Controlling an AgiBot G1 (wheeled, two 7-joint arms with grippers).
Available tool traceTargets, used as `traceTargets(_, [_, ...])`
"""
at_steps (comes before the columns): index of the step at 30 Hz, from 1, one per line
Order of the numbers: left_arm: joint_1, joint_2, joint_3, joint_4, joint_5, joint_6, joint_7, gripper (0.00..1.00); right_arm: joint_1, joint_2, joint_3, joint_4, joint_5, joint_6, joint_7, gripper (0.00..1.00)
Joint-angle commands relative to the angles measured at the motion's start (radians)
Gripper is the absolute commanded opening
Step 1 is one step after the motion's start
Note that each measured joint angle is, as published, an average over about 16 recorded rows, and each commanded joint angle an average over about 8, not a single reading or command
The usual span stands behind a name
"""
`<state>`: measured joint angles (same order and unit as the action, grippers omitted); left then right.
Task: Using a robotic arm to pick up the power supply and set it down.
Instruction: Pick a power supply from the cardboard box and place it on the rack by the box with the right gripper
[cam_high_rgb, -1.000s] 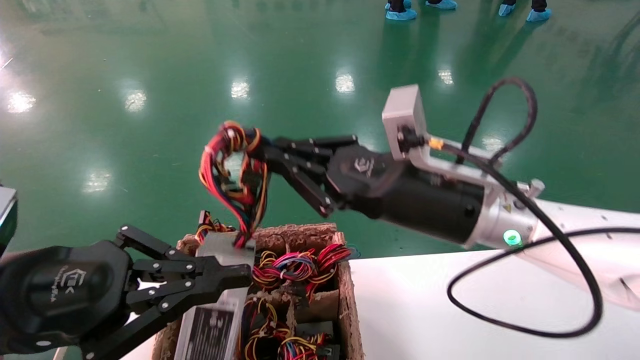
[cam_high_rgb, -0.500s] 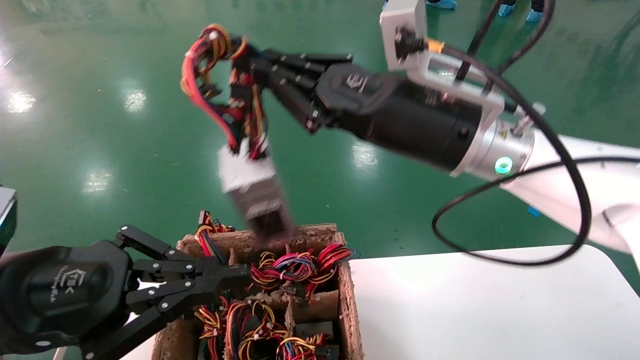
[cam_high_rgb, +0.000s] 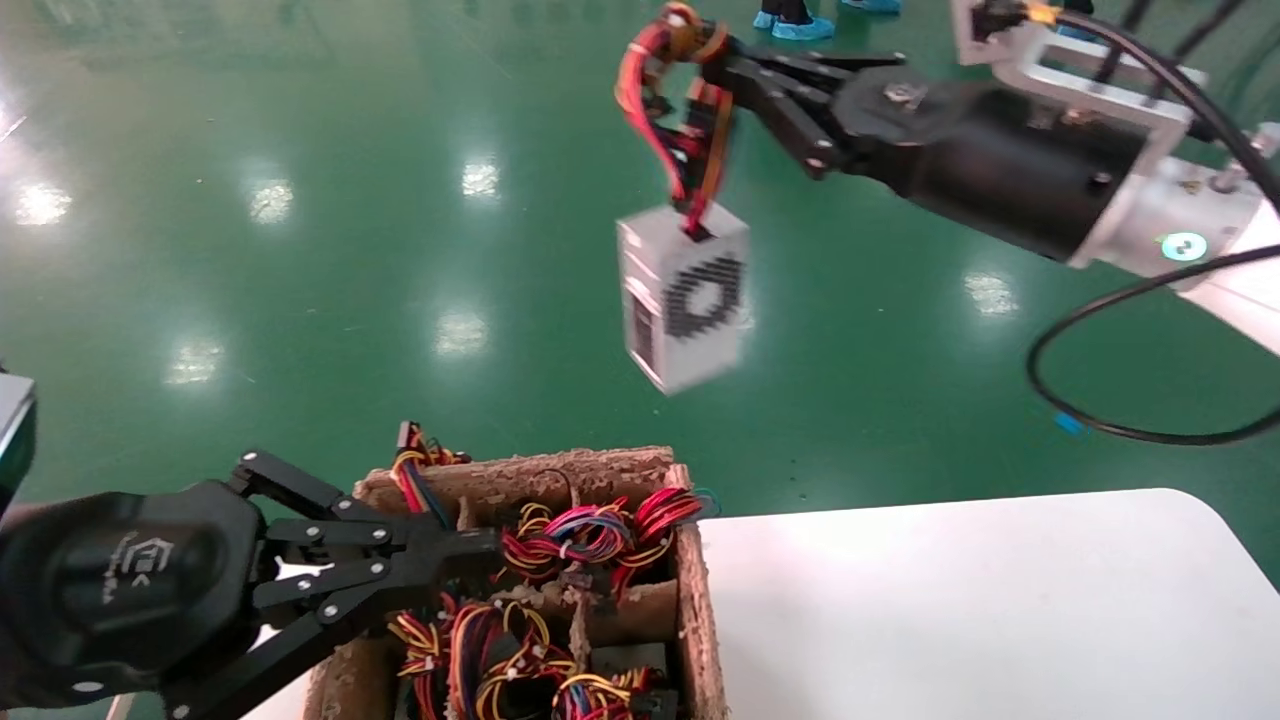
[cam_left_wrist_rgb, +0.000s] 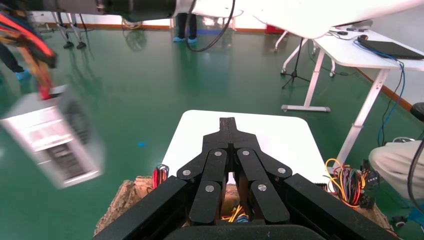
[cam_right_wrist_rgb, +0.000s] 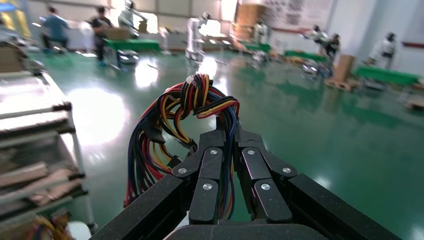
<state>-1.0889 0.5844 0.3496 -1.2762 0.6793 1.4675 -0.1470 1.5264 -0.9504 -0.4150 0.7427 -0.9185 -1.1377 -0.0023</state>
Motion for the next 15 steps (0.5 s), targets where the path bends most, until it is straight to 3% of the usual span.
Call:
traceTargets(1, [0.0,0.0,0.0,0.0,0.0,0.0,0.0,0.0,0.008,0.027,0.002,-0.019,-0.009,-0.001,-0.001,0.0])
traceTargets(7, [0.0,0.0,0.0,0.0,0.0,0.0,0.0,0.0,-0.058,0.15,0.019,-0.01,-0.009,0.006,0.021,0.0])
traceTargets(15, [0.0,0.0,0.0,0.0,0.0,0.0,0.0,0.0,-0.23,0.349,0.066,0.048,0.021,0.049,0.053,0.0])
